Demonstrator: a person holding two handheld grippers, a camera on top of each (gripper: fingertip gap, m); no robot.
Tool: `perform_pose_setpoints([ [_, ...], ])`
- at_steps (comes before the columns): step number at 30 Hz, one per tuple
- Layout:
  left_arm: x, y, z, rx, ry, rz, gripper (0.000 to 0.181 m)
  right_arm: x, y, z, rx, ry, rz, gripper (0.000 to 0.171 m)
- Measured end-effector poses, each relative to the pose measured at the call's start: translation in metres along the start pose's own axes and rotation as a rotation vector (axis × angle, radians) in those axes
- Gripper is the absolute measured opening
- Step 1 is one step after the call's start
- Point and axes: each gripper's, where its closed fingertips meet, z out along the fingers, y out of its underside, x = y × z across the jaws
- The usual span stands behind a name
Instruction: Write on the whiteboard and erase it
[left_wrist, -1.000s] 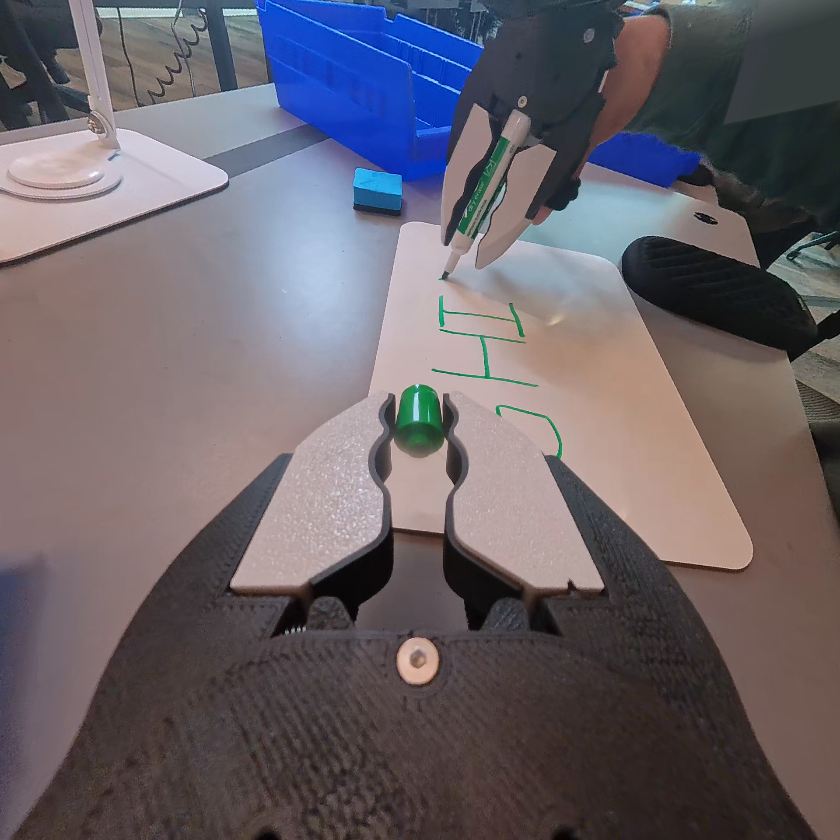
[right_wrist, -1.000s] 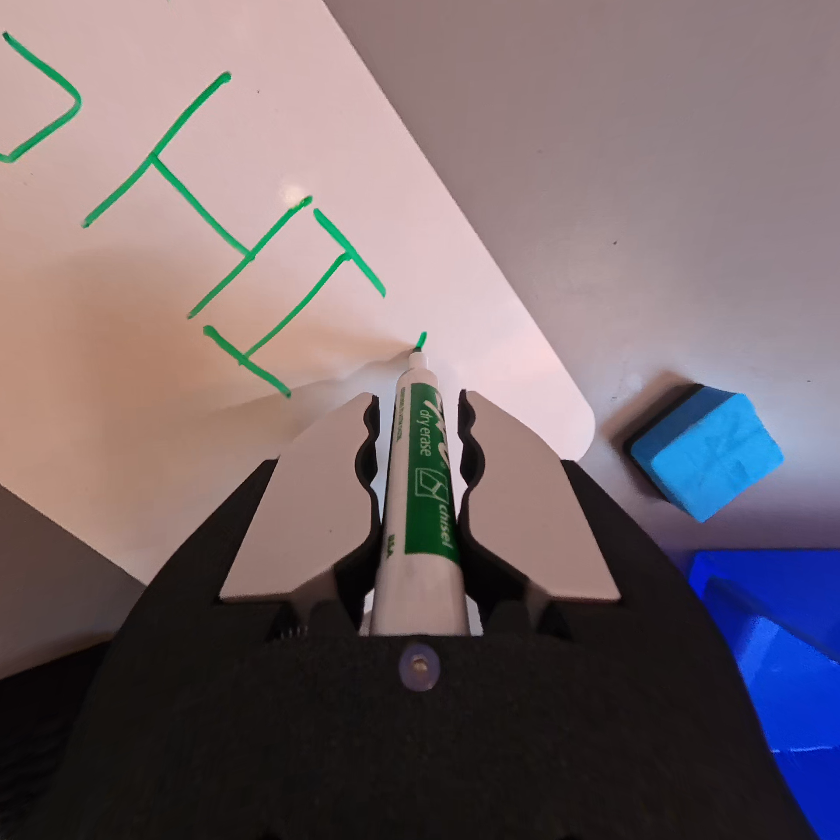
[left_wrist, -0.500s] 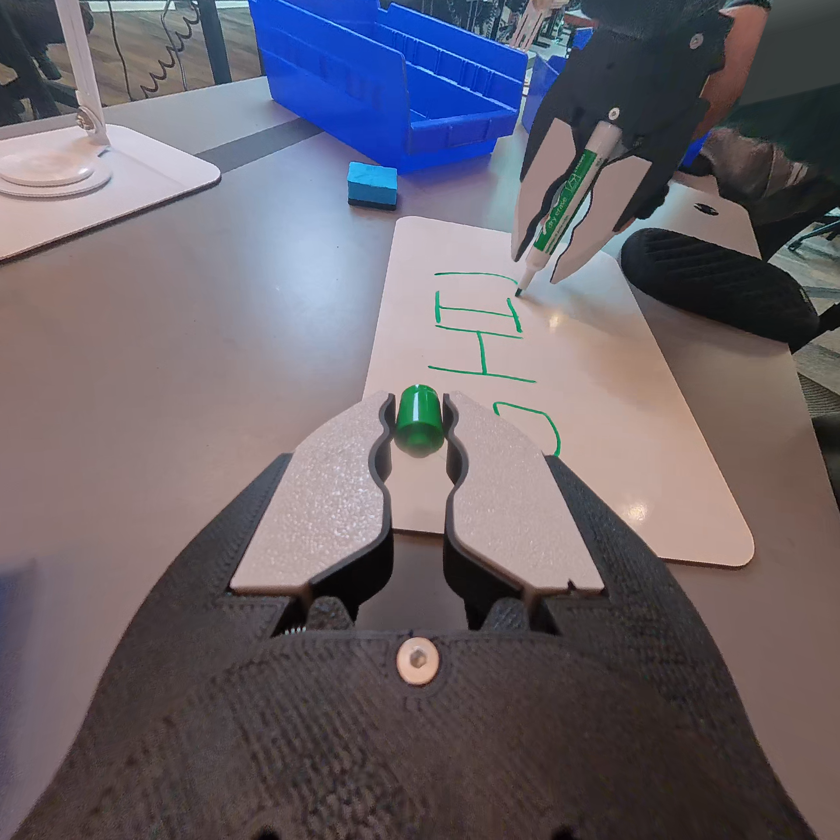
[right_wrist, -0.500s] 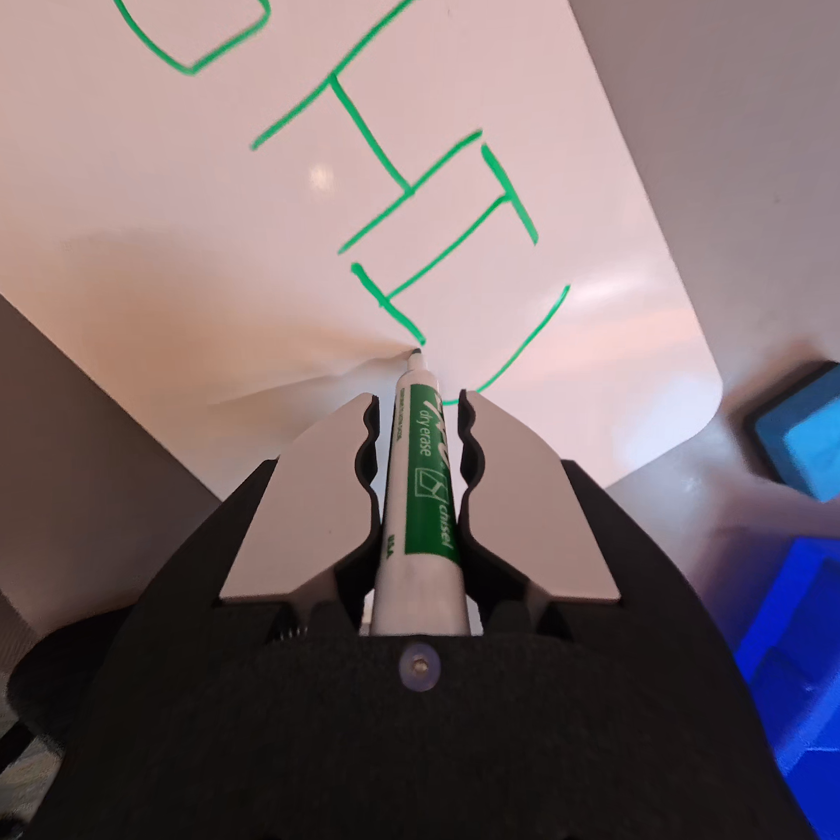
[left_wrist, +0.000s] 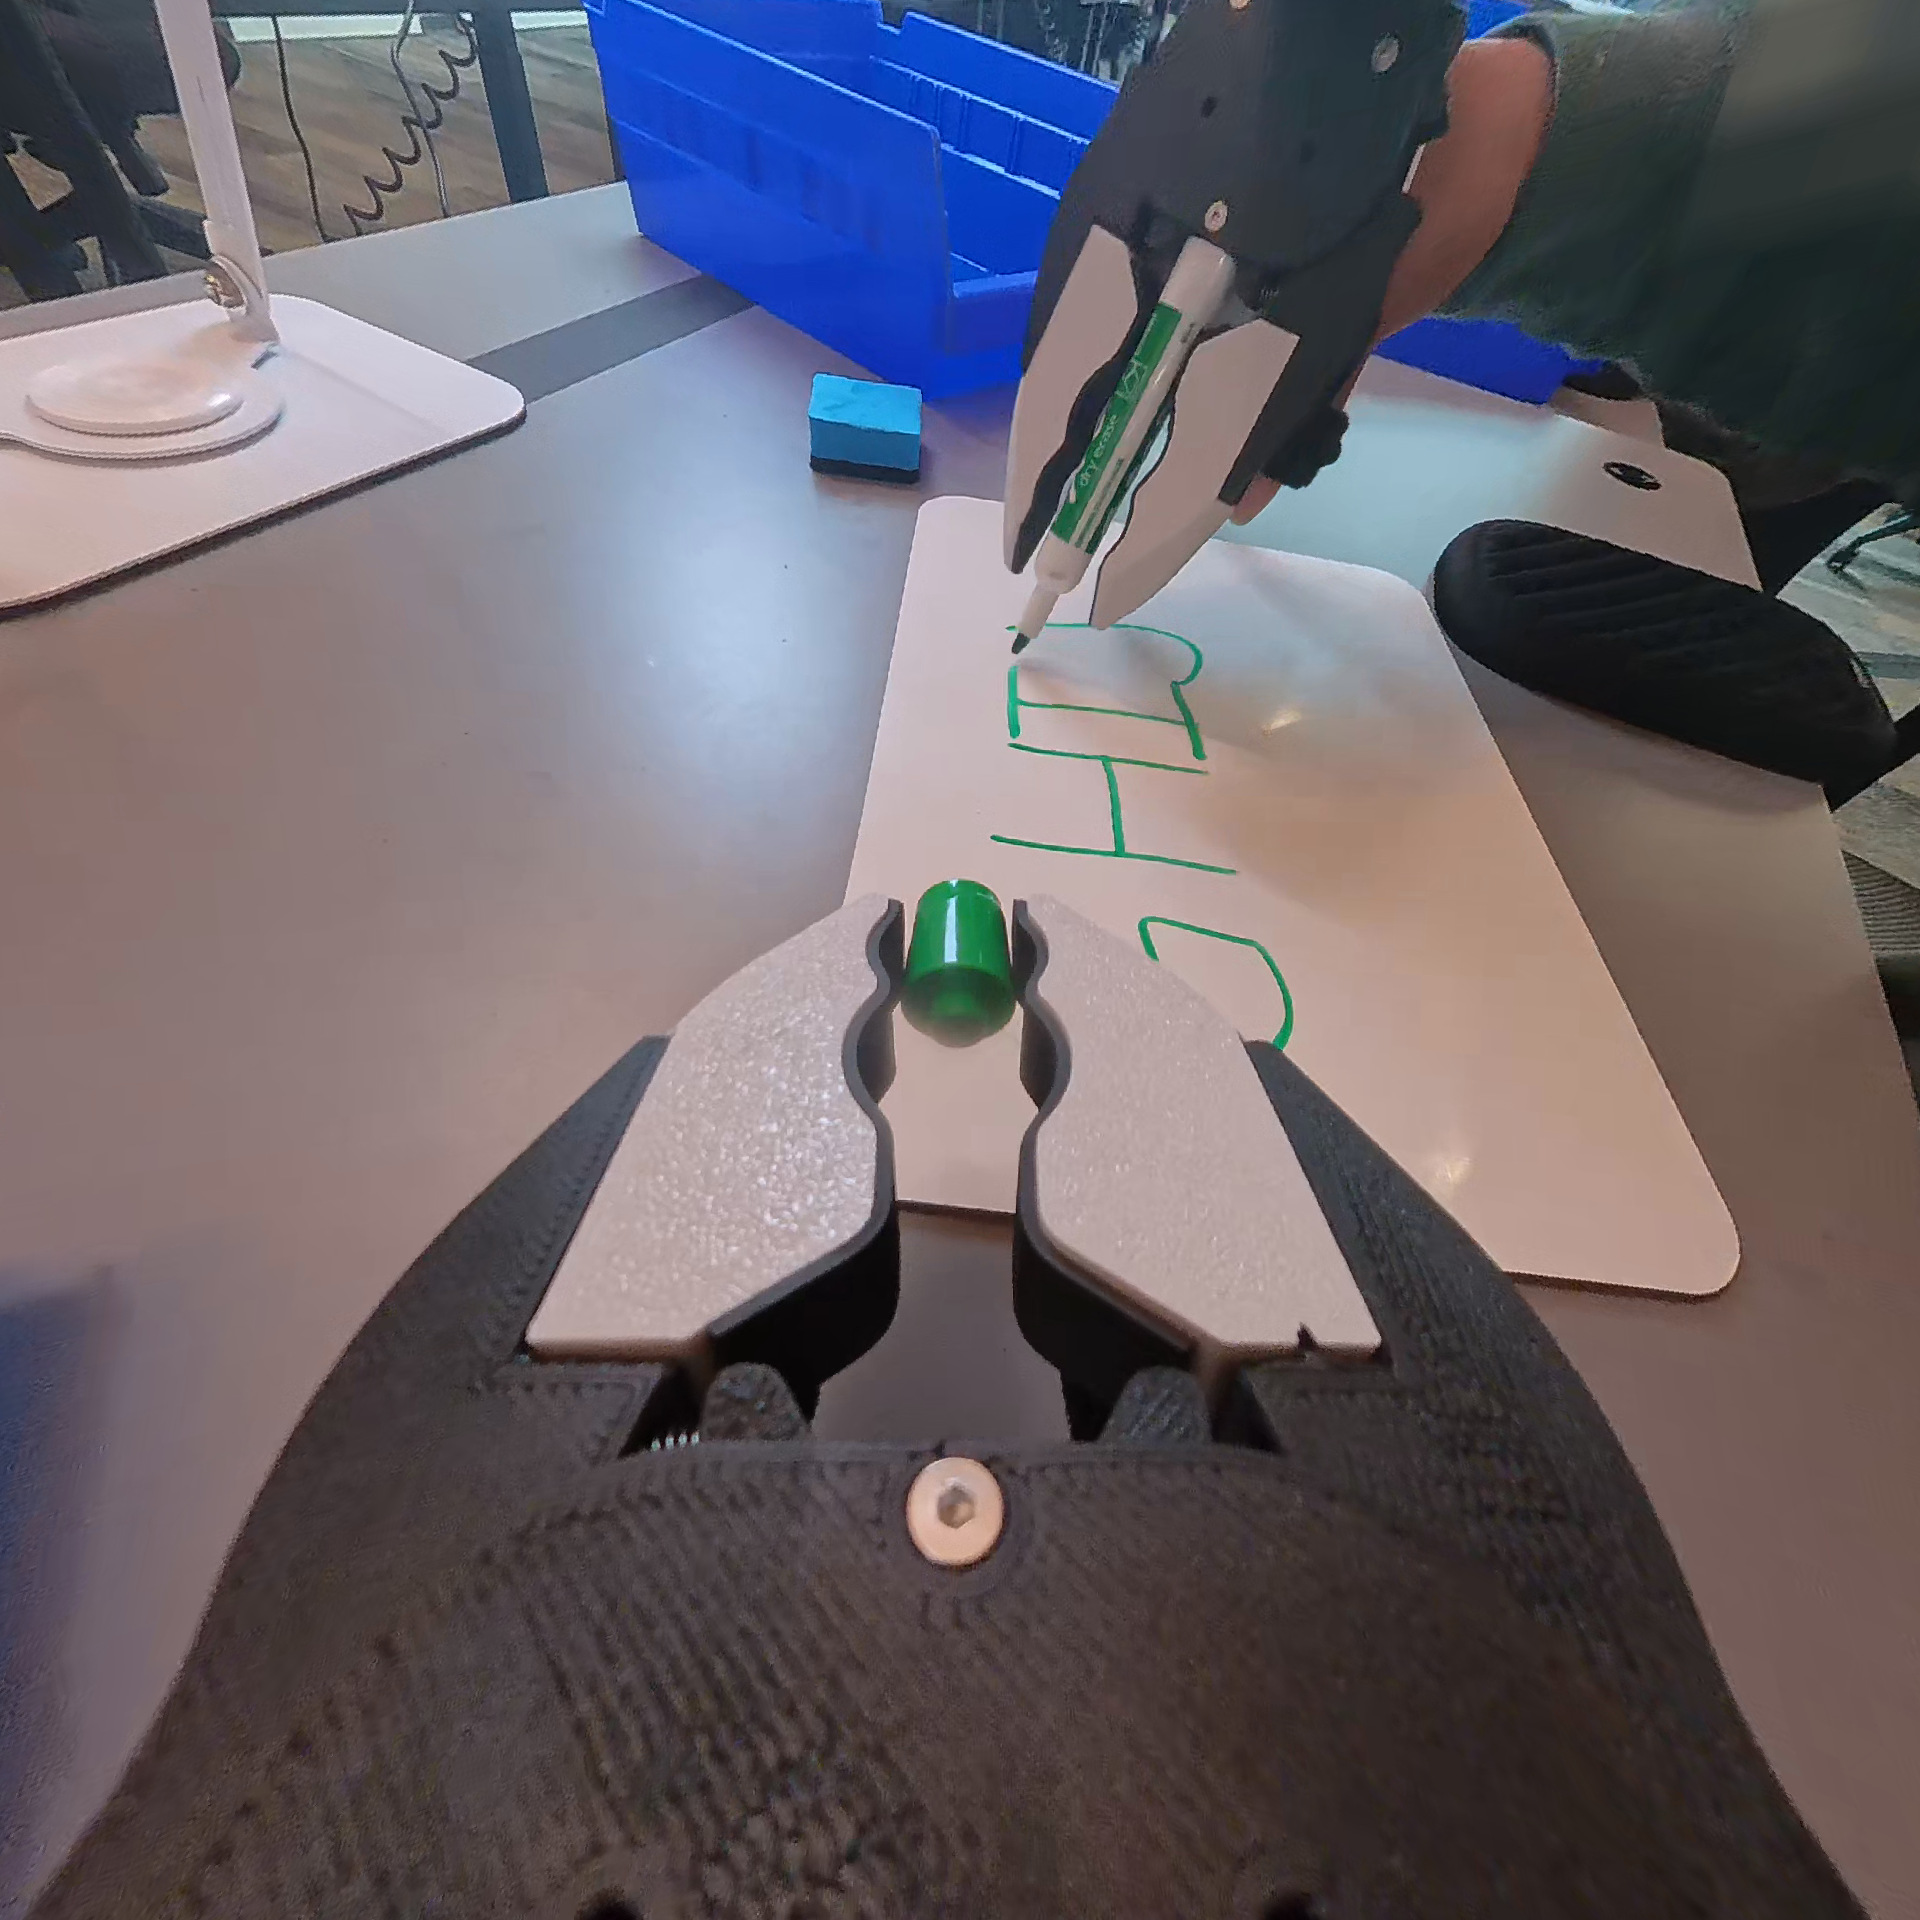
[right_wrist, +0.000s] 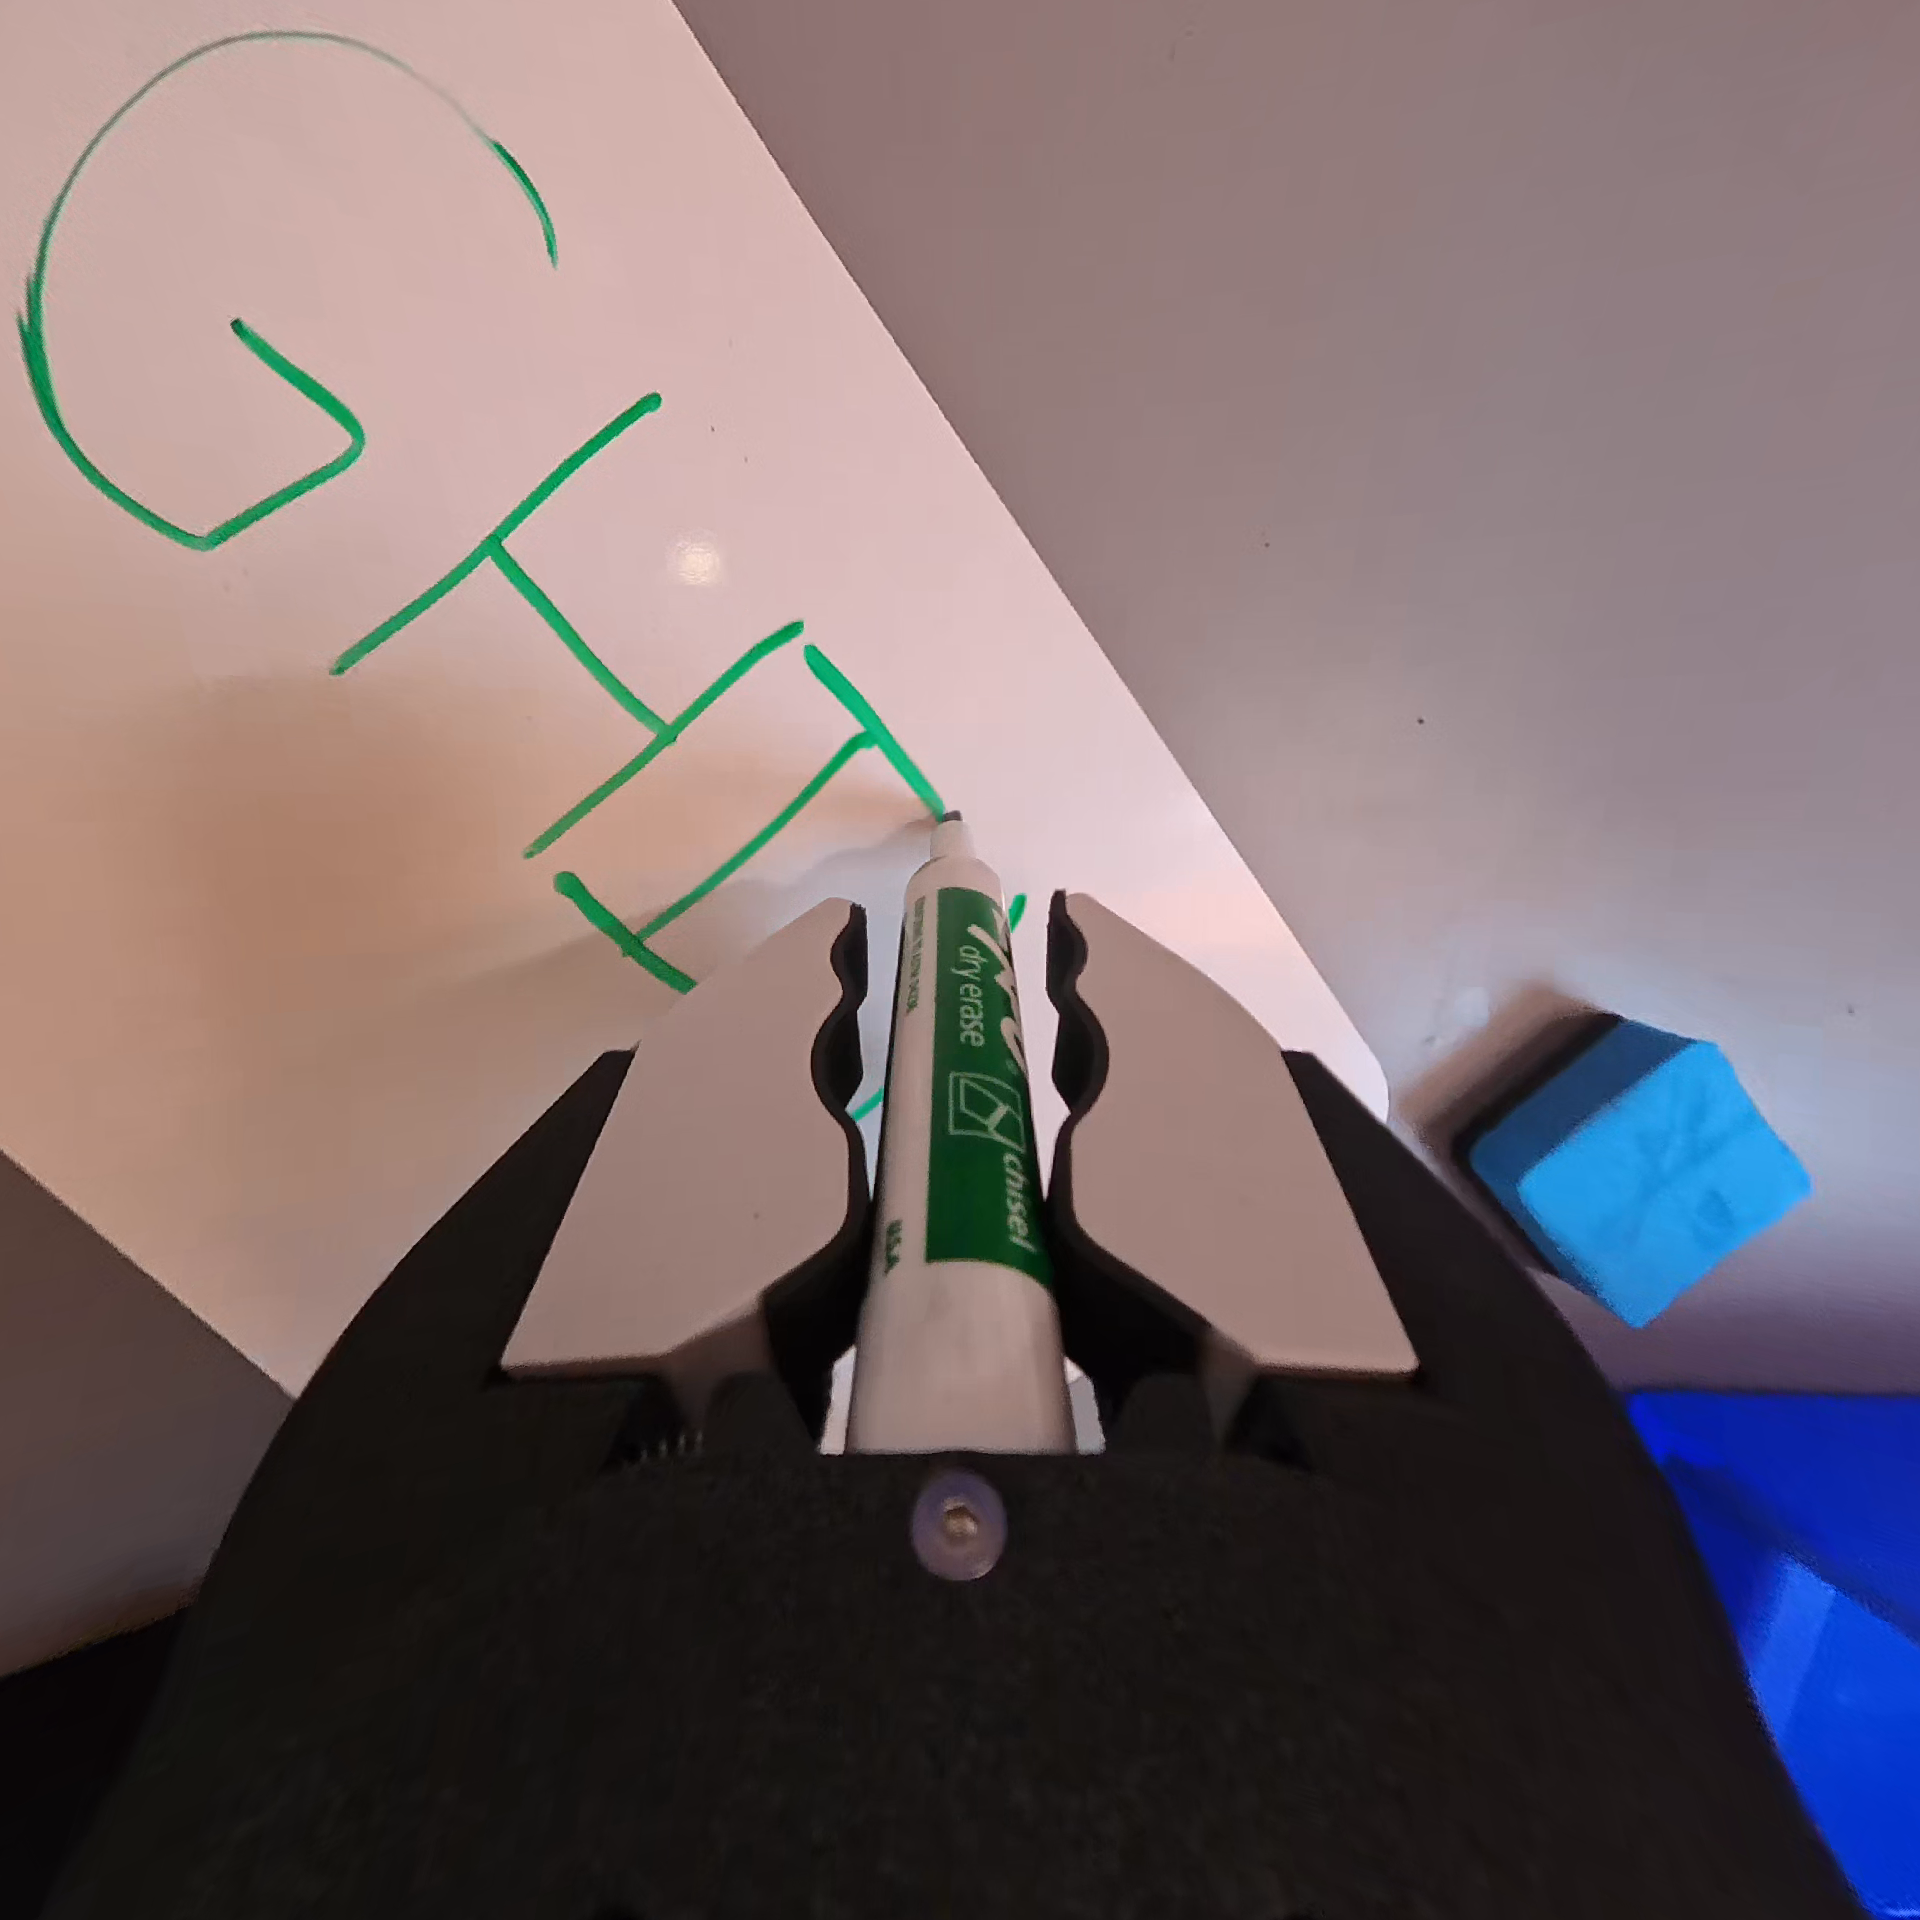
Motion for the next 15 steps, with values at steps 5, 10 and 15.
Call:
perform_pose_setpoints([
  [5,-0.001,0.000,0.000,-0.001,0.004,-0.007,0.020,0.008,0.012,0.000,-0.048,0.017,0.005,0.034],
  [10,0.000,0.000,0.001,-0.003,0.008,-0.006,0.020,0.029,0.040,-0.010,-0.080,0.059,0.066,0.034],
  [15,-0.001,0.003,0.002,-0.012,0.000,-0.006,0.020,0.025,0.036,-0.029,-0.018,0.075,0.071,0.034],
])
